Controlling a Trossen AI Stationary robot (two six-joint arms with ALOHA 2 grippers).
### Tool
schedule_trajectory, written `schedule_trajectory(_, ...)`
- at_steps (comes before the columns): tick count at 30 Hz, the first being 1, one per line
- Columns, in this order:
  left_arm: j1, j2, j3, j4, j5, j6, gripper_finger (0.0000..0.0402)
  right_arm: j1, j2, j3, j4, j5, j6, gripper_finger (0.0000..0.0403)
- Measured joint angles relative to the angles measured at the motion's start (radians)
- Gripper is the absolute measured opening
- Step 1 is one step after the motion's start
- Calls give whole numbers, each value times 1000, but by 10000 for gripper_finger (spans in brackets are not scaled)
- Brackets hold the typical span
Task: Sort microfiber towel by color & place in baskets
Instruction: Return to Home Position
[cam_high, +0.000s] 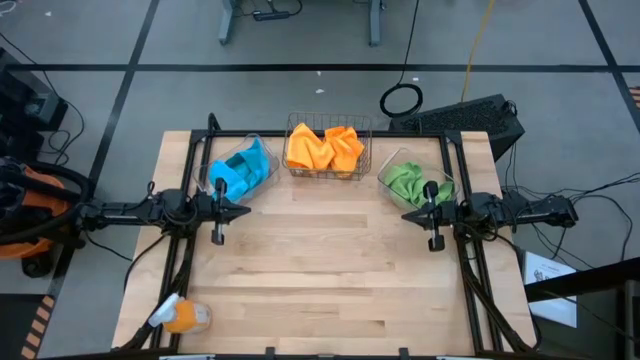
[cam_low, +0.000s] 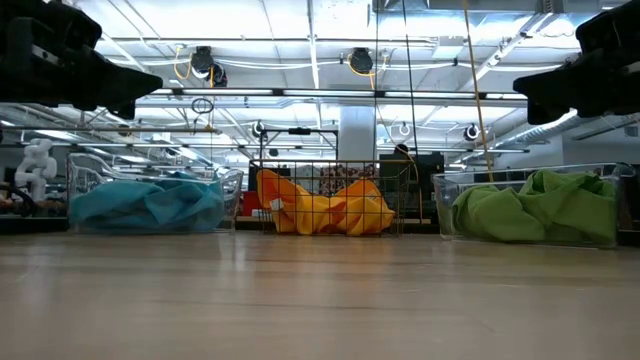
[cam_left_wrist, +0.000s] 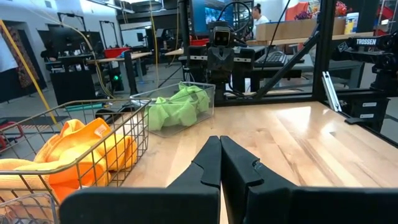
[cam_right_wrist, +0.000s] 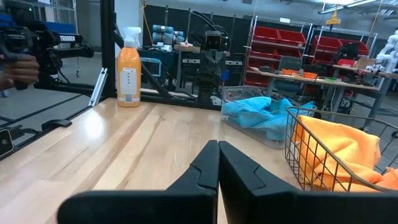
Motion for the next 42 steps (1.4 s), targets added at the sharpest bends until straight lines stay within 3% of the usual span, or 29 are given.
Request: schedule_trajectory(42,0,0,0,3,-2,2,20,0,0,0,0,2,31,0)
